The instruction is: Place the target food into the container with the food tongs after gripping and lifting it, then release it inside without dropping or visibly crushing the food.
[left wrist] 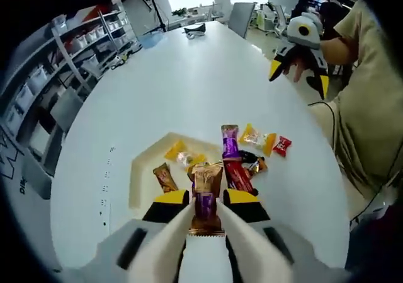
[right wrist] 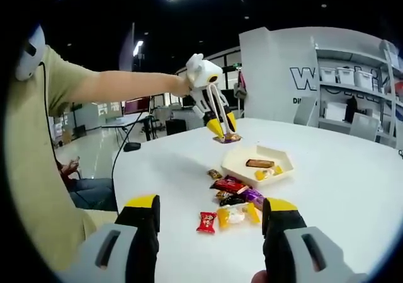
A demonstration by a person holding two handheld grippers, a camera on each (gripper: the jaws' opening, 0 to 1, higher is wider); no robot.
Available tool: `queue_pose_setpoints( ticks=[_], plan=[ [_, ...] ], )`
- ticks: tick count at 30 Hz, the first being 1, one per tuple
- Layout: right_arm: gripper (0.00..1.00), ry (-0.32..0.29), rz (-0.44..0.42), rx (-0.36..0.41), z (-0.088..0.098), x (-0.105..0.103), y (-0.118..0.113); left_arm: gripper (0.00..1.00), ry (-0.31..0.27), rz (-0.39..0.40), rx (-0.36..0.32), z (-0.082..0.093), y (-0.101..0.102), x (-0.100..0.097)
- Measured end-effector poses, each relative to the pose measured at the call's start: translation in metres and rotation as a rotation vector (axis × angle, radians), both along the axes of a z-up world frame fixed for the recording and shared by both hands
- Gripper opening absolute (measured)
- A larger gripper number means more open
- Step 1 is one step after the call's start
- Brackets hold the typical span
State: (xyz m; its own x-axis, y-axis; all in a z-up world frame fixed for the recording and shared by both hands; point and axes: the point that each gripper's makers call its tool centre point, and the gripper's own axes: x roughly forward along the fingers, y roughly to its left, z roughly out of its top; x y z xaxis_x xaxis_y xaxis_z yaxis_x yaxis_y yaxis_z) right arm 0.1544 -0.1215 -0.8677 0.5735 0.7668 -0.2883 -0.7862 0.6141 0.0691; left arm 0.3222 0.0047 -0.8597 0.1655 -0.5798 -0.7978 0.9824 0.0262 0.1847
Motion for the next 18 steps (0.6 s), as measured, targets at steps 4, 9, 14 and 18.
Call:
queue_pose_setpoints(
  ticks=[4, 9, 14, 18],
  plan=[
    [0.64, 0.002, 0.001, -0.001, -0.001, 0.0, 0.0, 0.2, 0.008, 0.078, -0.005, 0.001, -0.001, 0.012],
    [0.64, 0.004, 0.002, -0.002, -0.001, -0.001, 0.0, 0.2, -0.002, 0.149, -0.007, 0.003, -0.001, 0.027],
    [0.64, 0.006, 0.004, -0.002, -0.002, -0.001, 0.0, 0.2, -0.007, 0.245, -0.004, 0.005, 0.0, 0.043],
    [0.64, 0.006, 0.006, -0.002, -0.002, -0.002, 0.0, 0.2, 0.003, 0.297, -0.01, 0.005, -0.001, 0.052]
  ],
)
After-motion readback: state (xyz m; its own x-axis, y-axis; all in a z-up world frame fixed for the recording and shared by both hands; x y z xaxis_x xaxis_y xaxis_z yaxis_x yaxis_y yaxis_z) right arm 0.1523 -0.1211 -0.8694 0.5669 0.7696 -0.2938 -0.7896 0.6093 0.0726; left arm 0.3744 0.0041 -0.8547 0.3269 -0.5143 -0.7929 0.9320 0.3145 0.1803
